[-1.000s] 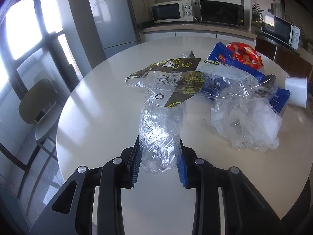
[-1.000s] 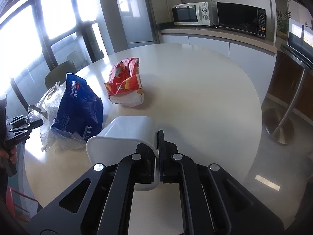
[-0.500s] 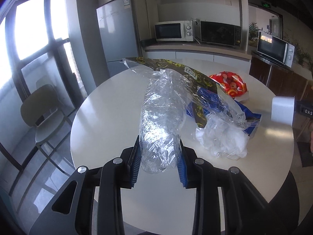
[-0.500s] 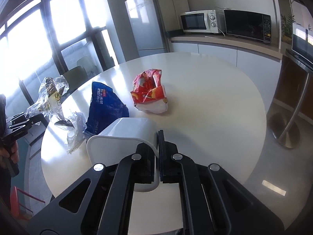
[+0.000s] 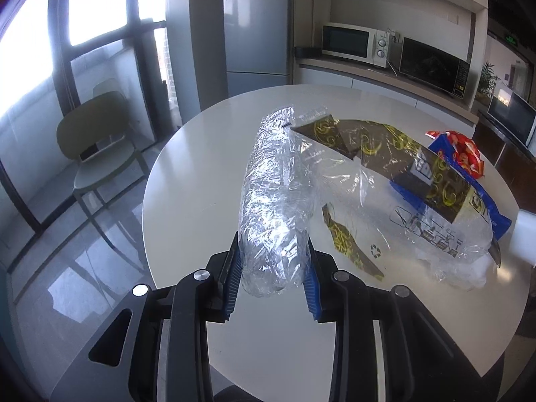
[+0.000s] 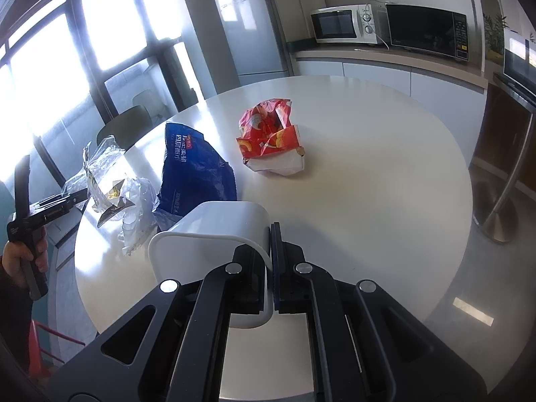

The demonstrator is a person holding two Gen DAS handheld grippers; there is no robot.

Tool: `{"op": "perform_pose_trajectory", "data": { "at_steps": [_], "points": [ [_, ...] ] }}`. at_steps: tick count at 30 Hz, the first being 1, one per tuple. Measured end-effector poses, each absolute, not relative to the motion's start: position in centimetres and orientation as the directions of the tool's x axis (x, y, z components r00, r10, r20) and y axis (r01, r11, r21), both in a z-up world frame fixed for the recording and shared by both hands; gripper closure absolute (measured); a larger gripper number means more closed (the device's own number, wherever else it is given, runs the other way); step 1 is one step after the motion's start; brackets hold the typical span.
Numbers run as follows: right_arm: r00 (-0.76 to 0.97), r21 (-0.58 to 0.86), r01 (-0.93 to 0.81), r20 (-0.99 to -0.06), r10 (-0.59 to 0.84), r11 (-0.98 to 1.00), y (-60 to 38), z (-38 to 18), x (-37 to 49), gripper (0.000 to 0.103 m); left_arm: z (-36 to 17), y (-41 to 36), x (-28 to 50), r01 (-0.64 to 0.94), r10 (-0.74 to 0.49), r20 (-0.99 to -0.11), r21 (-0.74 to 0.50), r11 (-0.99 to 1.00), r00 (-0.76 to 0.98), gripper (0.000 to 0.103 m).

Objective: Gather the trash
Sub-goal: 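Lift the bottle and cup and carry both down over the blue wastebasket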

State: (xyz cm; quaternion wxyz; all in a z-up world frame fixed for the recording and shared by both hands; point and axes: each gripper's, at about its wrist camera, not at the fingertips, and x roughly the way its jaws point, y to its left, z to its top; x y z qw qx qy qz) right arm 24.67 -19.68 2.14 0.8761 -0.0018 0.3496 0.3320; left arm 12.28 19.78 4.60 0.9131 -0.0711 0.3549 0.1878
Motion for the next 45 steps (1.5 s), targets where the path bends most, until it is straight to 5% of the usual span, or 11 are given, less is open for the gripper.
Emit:
{"op": "perform_pose_trajectory", "data": {
  "at_steps": [23, 45],
  "points": [
    [0.533, 0.225, -0.602, -0.602, 0.595, 0.766, -18.8, 3.3, 22.7, 0.100, 5.1, 20.4, 9.9, -0.406, 0.300, -0.644, -0.017, 0.914, 0.704, 0.071],
    [0.382, 0.301, -0.695, -0.615, 0.690, 0.653, -20.6, 5.3, 14.5, 0.100, 5.7, 8.3, 0.6, -0.070, -0.002, -0.628, -0.090, 0.993, 0.778, 0.071]
  ]
}}
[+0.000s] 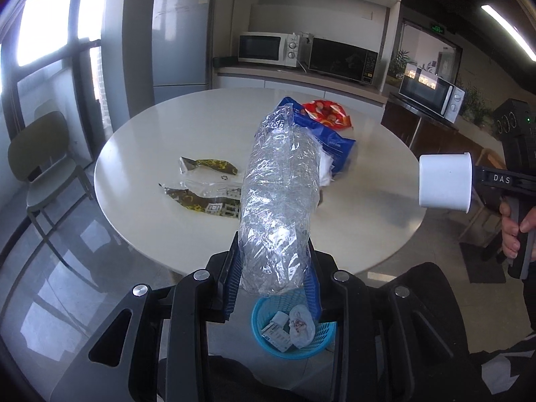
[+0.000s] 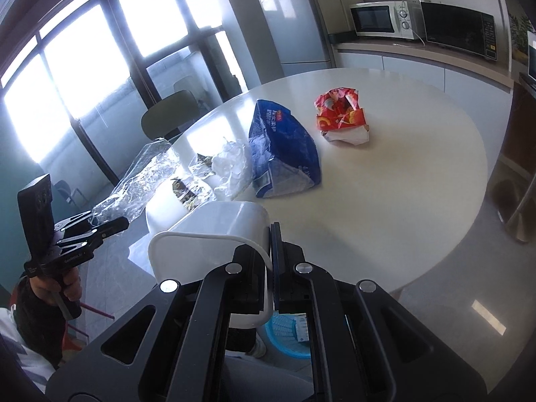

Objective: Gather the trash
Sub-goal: 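Lift the bottle and cup and carry both down over the blue wastebasket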

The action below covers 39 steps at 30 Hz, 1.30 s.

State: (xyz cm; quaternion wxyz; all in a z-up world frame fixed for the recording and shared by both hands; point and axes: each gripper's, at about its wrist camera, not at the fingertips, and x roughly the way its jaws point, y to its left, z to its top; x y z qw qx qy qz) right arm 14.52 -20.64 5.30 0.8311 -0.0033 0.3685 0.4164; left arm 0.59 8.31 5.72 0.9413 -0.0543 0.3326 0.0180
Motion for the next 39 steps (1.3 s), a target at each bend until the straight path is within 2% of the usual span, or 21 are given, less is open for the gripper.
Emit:
{"op": "perform_pose_trajectory", "data": {
  "at_steps": [8, 16, 22, 28, 39],
  "points": [
    [0.314, 0.323, -0.715, -0.644, 0.697, 0.620, -22.2, 4.2, 10.8, 0.100, 5.0, 5.5, -2.4, 0.010, -0.082, -0.651, -0.114, 0.993, 0.754, 0.071],
    [0.245, 0.353, -0.706, -0.691, 0.680, 0.614, -23.1, 0.2, 8.3, 0.100, 1.7, 3.6, -4.9, 0.059, -0.153, -0.706, -0.156, 0.986, 0.691, 0.071],
    [0.171, 0.394, -0.668, -0.744, 0.646, 0.631, -22.6, -4.6, 8.5, 0.100, -1.8, 3.1, -4.6, 0.055, -0.152, -0.767, -0.151, 0.987, 0.624, 0.071],
    [0.120, 0.421, -0.630, -0.778, 0.617, 0.653, -21.7, -8.8, 9.4, 0.100, -3.9, 3.0, -4.3, 0.063, -0.167, -0.790, -0.162, 0.985, 0.590, 0.071],
    [0.076, 0.430, -0.613, -0.803, 0.591, 0.663, -20.4, -12.1, 9.8, 0.100, -6.2, 3.5, -5.8, 0.059, -0.185, -0.825, -0.182, 0.982, 0.534, 0.071]
  ]
}}
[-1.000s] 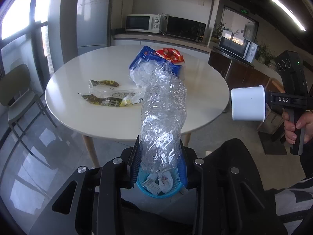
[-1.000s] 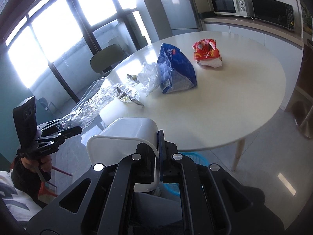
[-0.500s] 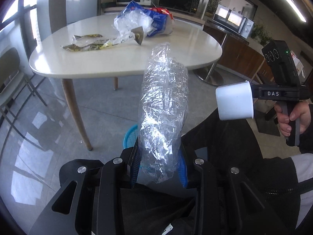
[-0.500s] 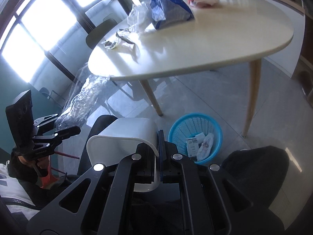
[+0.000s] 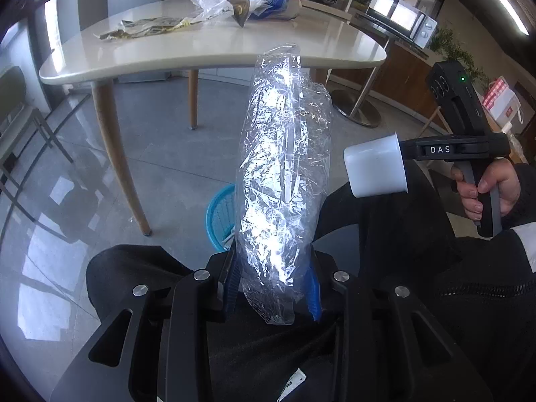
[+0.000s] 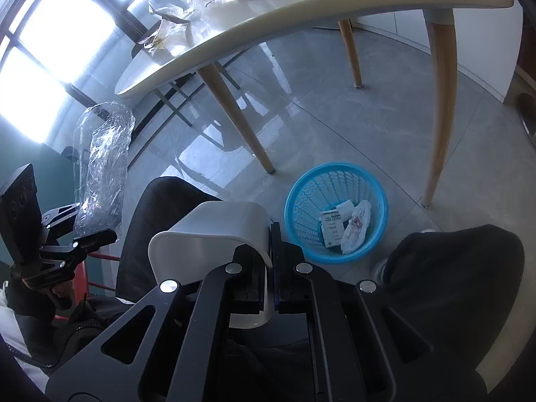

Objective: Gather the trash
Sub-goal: 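Lift the bottle and cup and carry both down over the blue wastebasket, then open the left tool to drop the bottle while the right tool releases the cup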

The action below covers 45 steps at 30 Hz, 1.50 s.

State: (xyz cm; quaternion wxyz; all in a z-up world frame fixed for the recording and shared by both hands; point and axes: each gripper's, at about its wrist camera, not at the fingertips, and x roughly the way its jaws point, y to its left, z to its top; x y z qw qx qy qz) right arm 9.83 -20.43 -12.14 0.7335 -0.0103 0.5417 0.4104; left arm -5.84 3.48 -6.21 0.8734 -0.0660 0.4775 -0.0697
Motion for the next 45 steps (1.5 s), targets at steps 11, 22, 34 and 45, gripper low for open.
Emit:
{"op": "perform_pose_trajectory", "data": {
  "at_steps": [11, 22, 34, 45],
  "points": [
    [0.071, 0.413, -0.564, -0.838, 0.541, 0.715, -19.6, -15.3, 12.6, 0.100, -10.0, 4.3, -3.3, 0.040, -0.207, -0.877, -0.211, 0.977, 0.434, 0.071],
    [0.013, 0.376, -0.462, -0.903, 0.430, 0.803, -17.5, -23.9, 18.1, 0.100, -18.1, 4.6, 4.7, -0.018, -0.216, -0.942, -0.229, 0.973, 0.257, 0.071],
    [-0.079, 0.332, -0.319, -0.943, 0.324, 0.888, -15.1, -33.1, 23.7, 0.100, -28.2, 4.4, 12.5, -0.149, -0.257, -0.964, -0.265, 0.953, 0.071, 0.071],
    [-0.118, 0.296, -0.271, -0.955, 0.273, 0.916, -14.4, -37.2, 25.9, 0.100, -32.0, 4.1, 15.2, -0.181, -0.273, -0.962, -0.267, 0.947, -0.009, 0.071]
  ]
}}
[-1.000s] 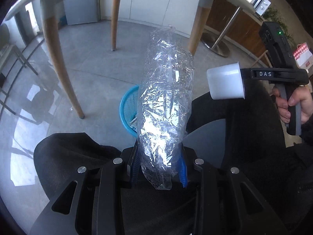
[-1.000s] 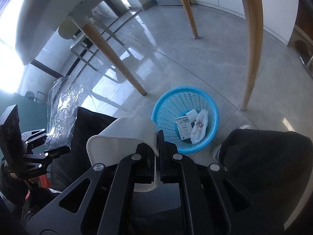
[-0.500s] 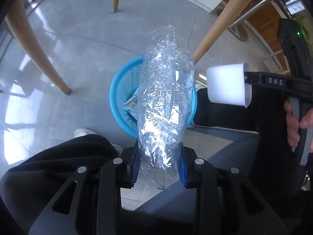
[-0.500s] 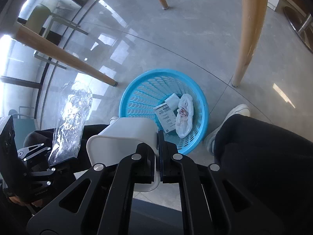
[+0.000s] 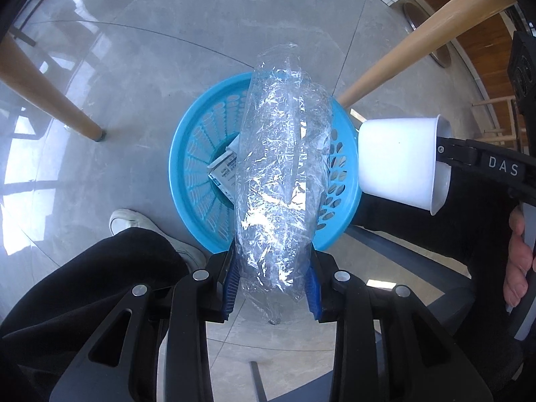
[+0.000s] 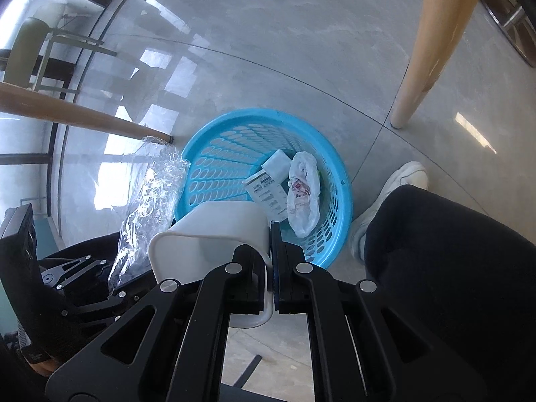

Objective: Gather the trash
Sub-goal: 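Open the left tool to drop the bottle while the right tool releases the cup, then raise both tools from the basket back toward the table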

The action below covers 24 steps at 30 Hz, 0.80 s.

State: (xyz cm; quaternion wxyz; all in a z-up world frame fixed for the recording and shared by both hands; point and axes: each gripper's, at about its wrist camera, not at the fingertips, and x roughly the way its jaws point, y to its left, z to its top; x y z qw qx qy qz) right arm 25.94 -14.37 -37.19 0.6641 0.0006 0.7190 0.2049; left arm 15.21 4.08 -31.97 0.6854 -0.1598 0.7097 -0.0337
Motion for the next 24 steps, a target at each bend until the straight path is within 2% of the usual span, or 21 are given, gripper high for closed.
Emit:
{"op": "perform_pose_trajectory", "data": {
  "at_steps": [4, 6, 7, 9, 11, 12, 13, 14, 17, 24],
  "points": [
    [-0.116, 0.284, -0.278, -0.958, 0.262, 0.917, -14.1, -37.5, 26.2, 0.097, -32.4, 3.8, 15.3, -0.166, -0.264, -0.964, -0.256, 0.952, -0.033, 0.069],
    [-0.107, 0.282, -0.273, -0.959, 0.263, 0.920, -14.2, -37.4, 26.4, 0.090, -32.5, 3.8, 15.4, -0.163, -0.260, -0.965, -0.250, 0.955, -0.040, 0.068],
    [-0.104, 0.285, -0.272, -0.958, 0.267, 0.919, -14.2, -37.3, 26.4, 0.081, -32.5, 3.7, 15.4, -0.160, -0.256, -0.966, -0.247, 0.956, -0.042, 0.067],
    [-0.090, 0.278, -0.279, -0.960, 0.263, 0.919, -14.1, -37.0, 26.4, 0.070, -32.6, 3.7, 15.4, -0.165, -0.249, -0.968, -0.239, 0.957, -0.040, 0.060],
    [-0.071, 0.266, -0.286, -0.964, 0.256, 0.921, -14.0, -36.6, 26.4, 0.048, -32.5, 3.8, 15.4, -0.169, -0.247, -0.968, -0.237, 0.957, -0.037, 0.047],
    [-0.062, 0.260, -0.286, -0.965, 0.253, 0.922, -14.1, -36.4, 26.4, 0.042, -32.6, 3.8, 15.4, -0.166, -0.243, -0.969, -0.234, 0.958, -0.039, 0.041],
    [-0.054, 0.257, -0.284, -0.966, 0.252, 0.924, -14.1, -36.2, 26.5, 0.030, -32.5, 3.8, 15.4, -0.162, -0.232, -0.972, -0.224, 0.961, -0.038, 0.024],
    [-0.046, 0.257, -0.280, -0.966, 0.255, 0.925, -14.1, -36.0, 26.5, 0.018, -32.5, 3.7, 15.3, -0.158, -0.216, -0.976, -0.208, 0.965, -0.032, 0.010],
    [-0.032, 0.267, -0.277, -0.963, 0.268, 0.923, -14.3, -35.4, 26.5, 0.009, -32.2, 3.5, 15.0, -0.149, -0.226, -0.974, -0.219, 0.964, -0.026, 0.006],
    [-0.033, 0.270, -0.281, -0.962, 0.272, 0.921, -14.8, -34.5, 25.5, 0.009, -31.4, 3.5, 14.3, -0.143, -0.211, -0.977, -0.207, 0.968, -0.010, 0.006]
  ]
}}
